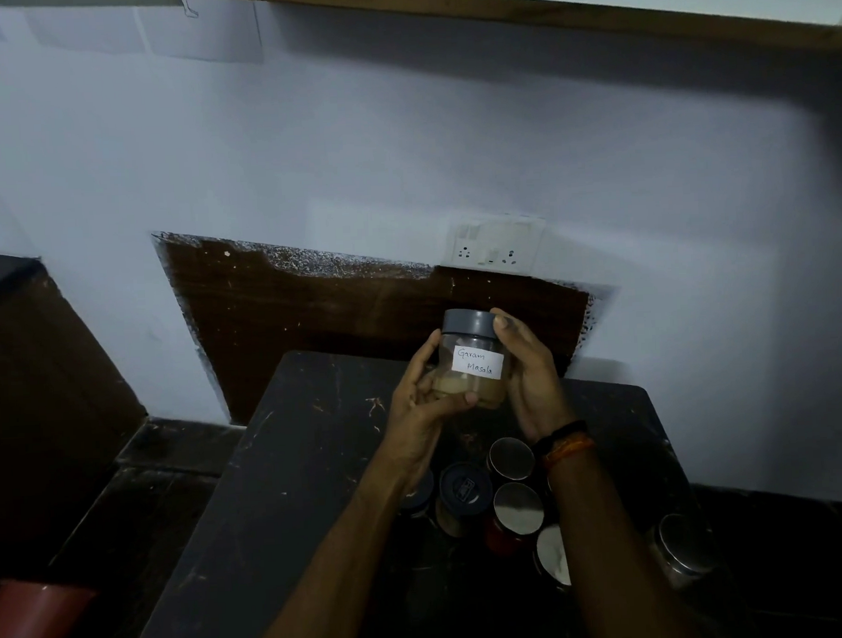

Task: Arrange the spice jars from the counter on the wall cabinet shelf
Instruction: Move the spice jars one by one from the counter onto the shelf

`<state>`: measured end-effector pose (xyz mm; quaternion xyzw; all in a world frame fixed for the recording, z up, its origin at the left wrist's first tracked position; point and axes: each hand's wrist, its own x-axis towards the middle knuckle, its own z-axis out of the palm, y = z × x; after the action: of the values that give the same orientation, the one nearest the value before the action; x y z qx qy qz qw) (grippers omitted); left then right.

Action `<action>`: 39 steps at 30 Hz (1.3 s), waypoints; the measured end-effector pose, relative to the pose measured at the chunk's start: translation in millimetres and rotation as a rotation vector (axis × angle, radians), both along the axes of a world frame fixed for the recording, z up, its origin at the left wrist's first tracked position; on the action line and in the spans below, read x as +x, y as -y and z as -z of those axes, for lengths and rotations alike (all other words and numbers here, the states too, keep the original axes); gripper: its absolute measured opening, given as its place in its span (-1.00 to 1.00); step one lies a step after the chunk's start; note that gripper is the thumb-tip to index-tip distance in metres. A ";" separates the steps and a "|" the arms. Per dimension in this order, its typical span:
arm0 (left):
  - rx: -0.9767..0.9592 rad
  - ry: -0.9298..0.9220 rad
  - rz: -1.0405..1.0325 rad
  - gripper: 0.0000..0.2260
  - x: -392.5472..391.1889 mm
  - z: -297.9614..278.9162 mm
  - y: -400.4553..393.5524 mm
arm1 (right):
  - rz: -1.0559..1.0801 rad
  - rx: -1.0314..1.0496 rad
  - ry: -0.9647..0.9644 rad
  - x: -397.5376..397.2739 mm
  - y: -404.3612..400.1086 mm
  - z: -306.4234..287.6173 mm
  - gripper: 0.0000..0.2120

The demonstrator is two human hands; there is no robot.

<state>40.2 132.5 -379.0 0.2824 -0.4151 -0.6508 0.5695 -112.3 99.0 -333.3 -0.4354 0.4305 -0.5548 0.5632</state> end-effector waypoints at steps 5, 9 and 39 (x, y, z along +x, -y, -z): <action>-0.044 0.041 -0.003 -0.15 2.4 -19.4 9.7 | -0.002 -0.052 -0.077 -2.1 7.2 -22.4 -0.41; -0.118 0.125 -0.037 -0.15 8.2 -53.5 25.1 | -0.028 -0.145 -0.095 -2.7 20.8 -55.2 -0.50; -0.750 0.562 -0.239 -0.14 71.9 -330.0 126.4 | -0.003 -0.657 -0.303 33.4 98.2 -332.5 -0.53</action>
<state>112.1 6.1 -49.0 0.2684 -0.7236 -0.2846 0.5686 -78.9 0.8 -0.8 -0.6711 0.3072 -0.5920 0.3237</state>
